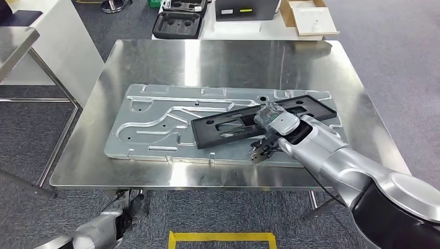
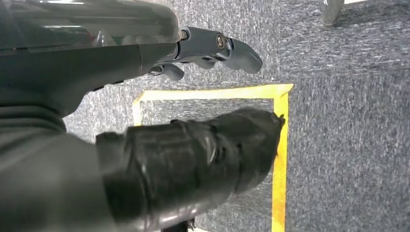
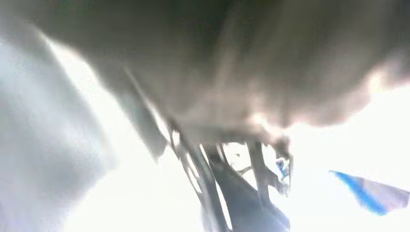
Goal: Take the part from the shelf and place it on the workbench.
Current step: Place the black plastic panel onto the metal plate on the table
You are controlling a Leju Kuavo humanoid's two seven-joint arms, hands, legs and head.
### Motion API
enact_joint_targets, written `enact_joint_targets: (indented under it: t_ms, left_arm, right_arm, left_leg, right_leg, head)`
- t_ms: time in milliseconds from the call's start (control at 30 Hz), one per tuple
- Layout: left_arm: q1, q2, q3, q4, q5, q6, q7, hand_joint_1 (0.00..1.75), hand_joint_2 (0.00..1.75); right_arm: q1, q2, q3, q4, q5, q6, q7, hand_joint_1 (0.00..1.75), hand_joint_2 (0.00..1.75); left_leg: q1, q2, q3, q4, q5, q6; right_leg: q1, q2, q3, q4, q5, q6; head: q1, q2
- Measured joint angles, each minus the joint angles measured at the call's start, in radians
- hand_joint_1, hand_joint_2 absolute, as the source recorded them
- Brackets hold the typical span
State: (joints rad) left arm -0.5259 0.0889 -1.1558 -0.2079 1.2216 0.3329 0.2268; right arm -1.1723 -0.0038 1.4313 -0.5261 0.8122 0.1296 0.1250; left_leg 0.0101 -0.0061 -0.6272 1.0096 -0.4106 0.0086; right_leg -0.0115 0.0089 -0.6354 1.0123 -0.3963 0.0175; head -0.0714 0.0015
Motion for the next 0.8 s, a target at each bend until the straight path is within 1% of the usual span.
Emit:
enact_joint_targets:
  t_ms: [33, 67, 100, 167, 200, 233, 267, 300, 333, 367, 400, 433, 467, 533, 567, 600, 633, 667, 700, 733, 767, 800]
  left_arm:
    - [-0.001, 0.0, 0.0, 0.0, 0.004, 0.001, -0.003, 0.0, 0.0]
    - [-0.001, 0.0, 0.0, 0.0, 0.008, 0.003, -0.006, 0.0, 0.0]
    - [-0.001, -0.001, 0.0, 0.0, 0.01, 0.005, -0.01, 0.0, 0.0]
    - [-0.001, -0.001, 0.0, 0.0, 0.011, 0.009, -0.012, 0.0, 0.0]
    - [0.0, -0.002, 0.0, 0.0, 0.011, 0.011, -0.01, 0.0, 0.0]
    - [0.0, -0.002, 0.0, 0.0, 0.011, 0.013, -0.007, 0.0, 0.0]
    - [0.0, -0.002, 0.0, 0.0, 0.011, 0.013, -0.005, 0.0, 0.0]
    - [0.0, -0.003, 0.0, 0.0, 0.012, 0.014, -0.004, 0.0, 0.0]
    - [0.0, -0.004, 0.0, 0.0, 0.015, 0.013, -0.004, 0.0, 0.0]
    - [0.0, -0.005, 0.0, 0.0, 0.019, 0.012, -0.006, 0.0, 0.0]
    - [0.0, -0.006, 0.0, 0.0, 0.023, 0.01, -0.007, 0.0, 0.0]
    - [0.001, -0.007, 0.0, 0.0, 0.027, 0.009, -0.009, 0.0, 0.0]
    - [0.002, -0.007, 0.0, 0.0, 0.03, 0.008, -0.01, 0.0, 0.0]
    - [0.005, -0.007, 0.0, 0.0, 0.035, 0.005, -0.011, 0.0, 0.0]
    - [0.006, -0.007, 0.0, 0.0, 0.036, 0.004, -0.011, 0.0, 0.0]
    - [0.007, -0.007, 0.0, 0.0, 0.037, 0.002, -0.011, 0.0, 0.0]
    - [0.008, -0.007, 0.0, 0.0, 0.038, 0.001, -0.01, 0.0, 0.0]
    - [0.008, -0.007, 0.0, 0.0, 0.04, 0.0, -0.008, 0.0, 0.0]
    - [0.008, -0.006, 0.0, 0.0, 0.042, 0.0, -0.006, 0.0, 0.0]
    - [0.01, -0.006, 0.0, 0.0, 0.043, 0.0, -0.004, 0.0, 0.0]
    - [0.011, -0.005, 0.0, 0.0, 0.044, -0.001, -0.003, 0.0, 0.0]
    - [0.011, -0.004, 0.0, 0.0, 0.045, -0.001, -0.002, 0.0, 0.0]
  right_arm:
    - [0.0, 0.0, -0.006, -0.003, -0.006, -0.044, 0.006, 0.0, 0.0]
    - [-0.001, 0.0, -0.015, -0.009, -0.011, -0.095, 0.013, 0.0, 0.0]
    - [-0.002, 0.0, -0.025, -0.019, -0.015, -0.15, 0.02, 0.0, 0.0]
    - [-0.003, -0.002, -0.048, -0.051, -0.012, -0.255, 0.036, 0.0, 0.0]
    - [-0.003, -0.005, -0.061, -0.071, -0.005, -0.297, 0.045, 0.0, 0.0]
    - [-0.003, -0.007, -0.073, -0.091, 0.006, -0.331, 0.053, 0.0, 0.0]
    - [-0.002, -0.009, -0.085, -0.113, 0.02, -0.358, 0.061, 0.0, 0.0]
    - [-0.002, -0.012, -0.099, -0.139, 0.037, -0.384, 0.068, 0.0, 0.0]
    - [-0.002, -0.014, -0.116, -0.171, 0.057, -0.412, 0.074, 0.0, 0.0]
    - [-0.002, -0.018, -0.137, -0.211, 0.079, -0.443, 0.08, 0.0, 0.0]
    - [-0.002, -0.021, -0.159, -0.249, 0.099, -0.469, 0.084, 0.0, 0.0]
    - [-0.002, -0.024, -0.181, -0.287, 0.115, -0.488, 0.087, 0.0, 0.0]
    - [-0.002, -0.025, -0.199, -0.319, 0.127, -0.499, 0.089, 0.0, 0.0]
    - [0.001, -0.027, -0.221, -0.373, 0.141, -0.503, 0.092, 0.0, 0.0]
    - [0.004, -0.027, -0.229, -0.399, 0.147, -0.503, 0.093, 0.0, 0.0]
    - [0.007, -0.028, -0.238, -0.424, 0.15, -0.505, 0.094, 0.0, 0.0]
    - [0.011, -0.028, -0.246, -0.446, 0.152, -0.508, 0.094, 0.0, 0.0]
    - [0.016, -0.028, -0.256, -0.471, 0.155, -0.513, 0.094, 0.0, 0.0]
    - [0.024, -0.028, -0.264, -0.491, 0.155, -0.52, 0.092, 0.0, 0.0]
    - [0.034, -0.028, -0.272, -0.511, 0.156, -0.527, 0.091, 0.0, 0.0]
    - [0.046, -0.028, -0.28, -0.533, 0.157, -0.534, 0.088, 0.0, 0.0]
    - [0.058, -0.028, -0.287, -0.552, 0.156, -0.541, 0.085, 0.0, 0.0]
  left_leg:
    - [0.001, 0.001, 0.001, -0.002, 0.002, 0.007]
    - [0.002, 0.001, 0.003, -0.005, 0.004, 0.013]
    - [0.002, 0.003, 0.004, -0.007, 0.006, 0.018]
    - [-0.001, 0.005, 0.002, -0.005, 0.009, 0.024]
    - [-0.002, 0.006, 0.001, -0.004, 0.01, 0.025]
    - [-0.003, 0.006, -0.001, -0.002, 0.01, 0.026]
    - [-0.004, 0.005, -0.002, 0.001, 0.01, 0.026]
    - [-0.004, 0.004, -0.004, 0.004, 0.01, 0.026]
    - [-0.005, 0.002, -0.007, 0.007, 0.009, 0.025]
    - [-0.007, 0.0, -0.012, 0.011, 0.009, 0.023]
    - [-0.008, 0.0, -0.017, 0.014, 0.009, 0.02]
    - [-0.009, -0.001, -0.022, 0.016, 0.011, 0.016]
    - [-0.01, -0.001, -0.025, 0.016, 0.014, 0.011]
    - [-0.009, -0.001, -0.029, 0.016, 0.012, 0.001]
    - [-0.008, -0.001, -0.036, 0.031, -0.006, -0.004]
    - [-0.006, 0.0, -0.048, 0.065, -0.037, -0.009]
    - [-0.003, 0.0, -0.064, 0.111, -0.075, -0.015]
    - [-0.001, 0.001, -0.083, 0.175, -0.118, -0.02]
    - [0.001, 0.001, -0.096, 0.23, -0.148, -0.025]
    - [0.003, 0.001, -0.097, 0.26, -0.163, -0.028]
    - [0.005, 0.001, -0.082, 0.259, -0.162, -0.031]
    - [0.006, 0.001, -0.047, 0.215, -0.144, -0.033]
  right_leg:
    - [-0.001, -0.001, -0.005, 0.011, -0.009, 0.005]
    - [-0.001, -0.002, -0.018, 0.041, -0.029, 0.008]
    - [-0.002, -0.003, -0.04, 0.089, -0.056, 0.01]
    - [-0.001, -0.004, -0.1, 0.223, -0.121, 0.01]
    - [-0.001, -0.004, -0.12, 0.27, -0.137, 0.01]
    - [0.0, -0.004, -0.126, 0.287, -0.137, 0.009]
    - [0.0, -0.004, -0.113, 0.265, -0.119, 0.006]
    - [0.001, -0.004, -0.083, 0.209, -0.088, 0.002]
    - [0.004, -0.004, -0.05, 0.141, -0.06, -0.004]
    - [0.006, -0.003, -0.02, 0.082, -0.038, -0.009]
    - [0.009, -0.003, -0.002, 0.042, -0.027, -0.014]
    - [0.011, -0.002, 0.004, 0.026, -0.025, -0.017]
    - [0.012, -0.001, 0.005, 0.023, -0.022, -0.019]
    - [0.007, -0.002, 0.003, 0.014, -0.012, -0.027]
    - [0.005, -0.003, 0.002, 0.008, -0.004, -0.032]
    - [0.002, -0.004, -0.001, 0.003, 0.003, -0.037]
    - [0.001, -0.005, -0.006, 0.002, 0.009, -0.04]
    - [0.001, -0.005, -0.013, 0.002, 0.015, -0.042]
    - [0.001, -0.005, -0.02, 0.003, 0.02, -0.042]
    - [0.0, -0.005, -0.028, 0.004, 0.025, -0.041]
    - [-0.001, -0.005, -0.038, 0.007, 0.031, -0.038]
    - [-0.002, -0.005, -0.048, 0.011, 0.036, -0.035]
  head:
    - [0.001, 0.0]
    - [0.002, 0.0]
    - [0.004, 0.0]
    - [0.005, 0.0]
    - [0.005, 0.0]
    - [0.005, 0.0]
    - [0.005, 0.0]
    - [0.005, 0.0]
    - [0.005, 0.0]
    - [0.004, 0.0]
    - [0.004, 0.0]
    - [0.004, 0.0]
    - [0.003, 0.0]
    - [0.004, 0.0]
    - [0.003, 0.0]
    - [0.001, 0.0]
    - [-0.001, 0.0]
    - [-0.002, 0.0]
    - [-0.002, 0.0]
    - [-0.002, 0.0]
    - [-0.002, 0.0]
    - [-0.002, 0.0]
